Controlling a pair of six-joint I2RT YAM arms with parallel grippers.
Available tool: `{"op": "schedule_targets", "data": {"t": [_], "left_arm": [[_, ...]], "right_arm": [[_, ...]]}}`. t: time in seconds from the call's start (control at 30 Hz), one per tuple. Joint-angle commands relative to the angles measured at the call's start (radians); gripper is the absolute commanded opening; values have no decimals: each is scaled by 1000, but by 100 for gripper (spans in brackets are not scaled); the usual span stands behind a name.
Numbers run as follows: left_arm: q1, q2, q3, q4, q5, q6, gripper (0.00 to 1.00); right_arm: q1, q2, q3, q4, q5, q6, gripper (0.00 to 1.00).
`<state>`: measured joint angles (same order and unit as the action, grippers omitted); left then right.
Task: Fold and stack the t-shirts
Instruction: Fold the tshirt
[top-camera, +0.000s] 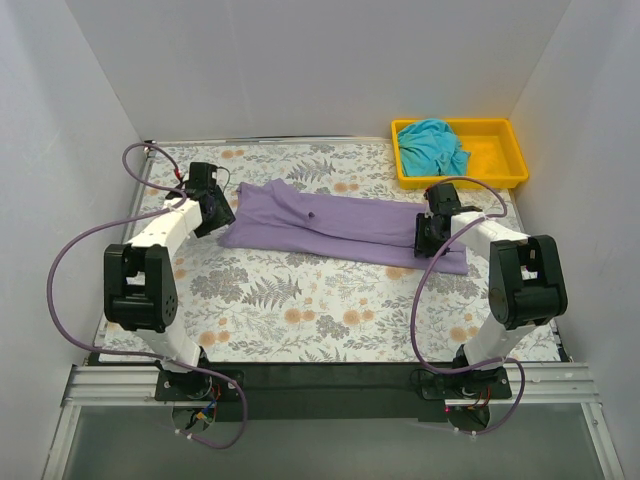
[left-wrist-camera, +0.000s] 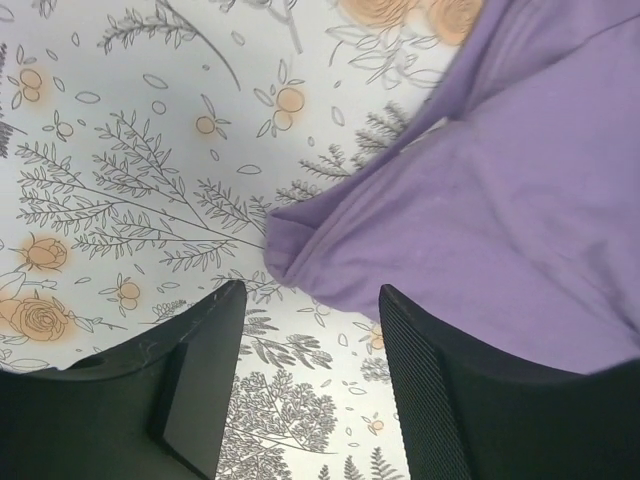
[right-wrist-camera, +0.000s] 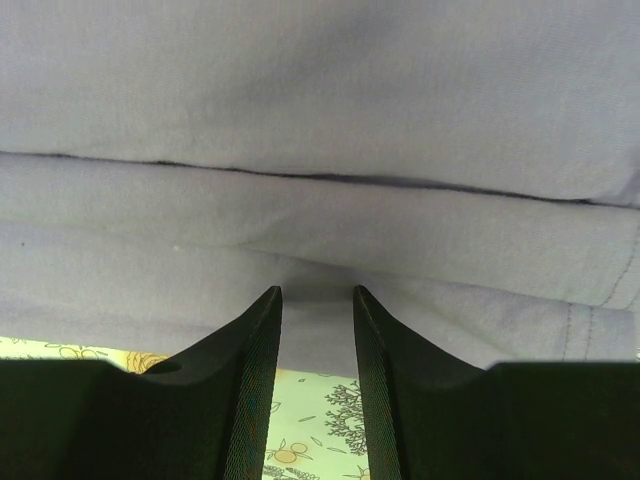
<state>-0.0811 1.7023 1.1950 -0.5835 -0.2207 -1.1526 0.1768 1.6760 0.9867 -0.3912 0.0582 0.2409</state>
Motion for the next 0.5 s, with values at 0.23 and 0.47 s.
{"op": "schedule_targets", "data": {"t": [0.23, 0.47], "left_arm": [[-5, -110, -11, -7, 21, -35, 58], [-5, -158, -46, 8, 57, -25, 58]], "right_arm": [[-5, 76, 150, 22, 97, 20, 36], [-28, 171, 289, 22, 127, 3, 36]]}}
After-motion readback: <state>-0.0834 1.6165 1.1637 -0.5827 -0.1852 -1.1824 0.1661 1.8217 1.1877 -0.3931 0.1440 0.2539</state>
